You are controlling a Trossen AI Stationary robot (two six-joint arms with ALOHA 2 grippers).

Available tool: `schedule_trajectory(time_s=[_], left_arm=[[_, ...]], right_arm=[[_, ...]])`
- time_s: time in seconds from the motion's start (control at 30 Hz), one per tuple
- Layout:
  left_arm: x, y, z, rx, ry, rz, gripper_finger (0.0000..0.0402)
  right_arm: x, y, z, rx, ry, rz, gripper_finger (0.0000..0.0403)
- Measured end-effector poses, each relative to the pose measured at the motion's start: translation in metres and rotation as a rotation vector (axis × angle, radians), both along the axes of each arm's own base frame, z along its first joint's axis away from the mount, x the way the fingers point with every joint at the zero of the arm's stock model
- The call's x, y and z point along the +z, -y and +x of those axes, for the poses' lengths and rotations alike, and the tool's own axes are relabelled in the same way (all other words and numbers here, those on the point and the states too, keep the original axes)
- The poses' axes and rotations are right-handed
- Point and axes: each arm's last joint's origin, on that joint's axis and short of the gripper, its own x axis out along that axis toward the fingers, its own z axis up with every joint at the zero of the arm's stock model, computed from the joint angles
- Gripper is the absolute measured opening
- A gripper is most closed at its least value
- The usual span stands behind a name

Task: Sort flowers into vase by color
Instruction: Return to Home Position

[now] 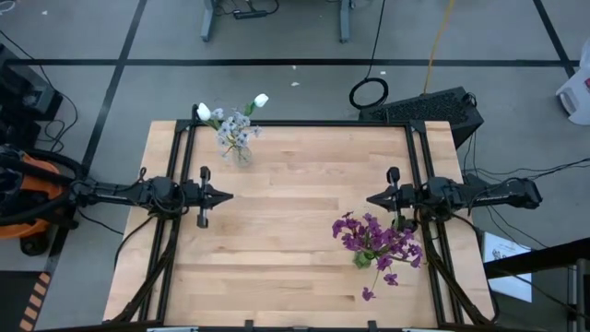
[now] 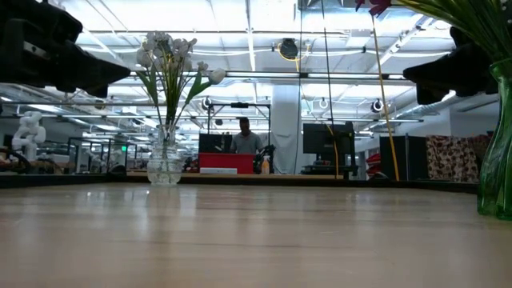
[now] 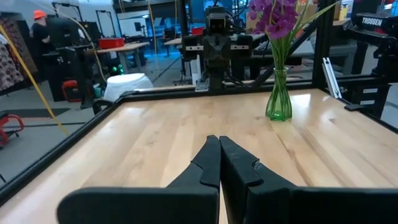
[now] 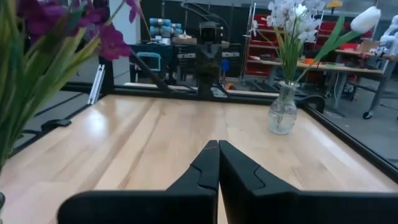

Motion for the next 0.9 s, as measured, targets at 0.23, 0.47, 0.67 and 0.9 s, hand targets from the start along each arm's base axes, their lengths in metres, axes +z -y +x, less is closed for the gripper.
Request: schedule_trajectory(time_s=[0.23, 0.47, 0.67, 0.9], left_arm=[[-0.0009, 0.0001, 0.0006, 0.000, -0.011, -0.013, 0.0002], [-0.0013, 0.0001, 0.0008, 0.001, -0.015, -0.021, 0.0002], [-0.0019, 0.0001, 0.0012, 0.001, -0.023, -0.030, 0.0002], [-0.0024, 0.0001, 0.0015, 0.002, -0.028, -0.034, 0.0002]], right_arm=[[0.0020, 0.0005, -0.0080, 0.003, 0.038, -0.010, 0.0000], [0.0021, 0.0001, -0.0101, 0.021, 0.044, -0.020, 0.0000], [0.0023, 0.0002, -0.0101, 0.018, 0.046, -0.021, 0.0000], [0.0020, 0.0005, -0.0100, 0.007, 0.044, -0.037, 0.0000]])
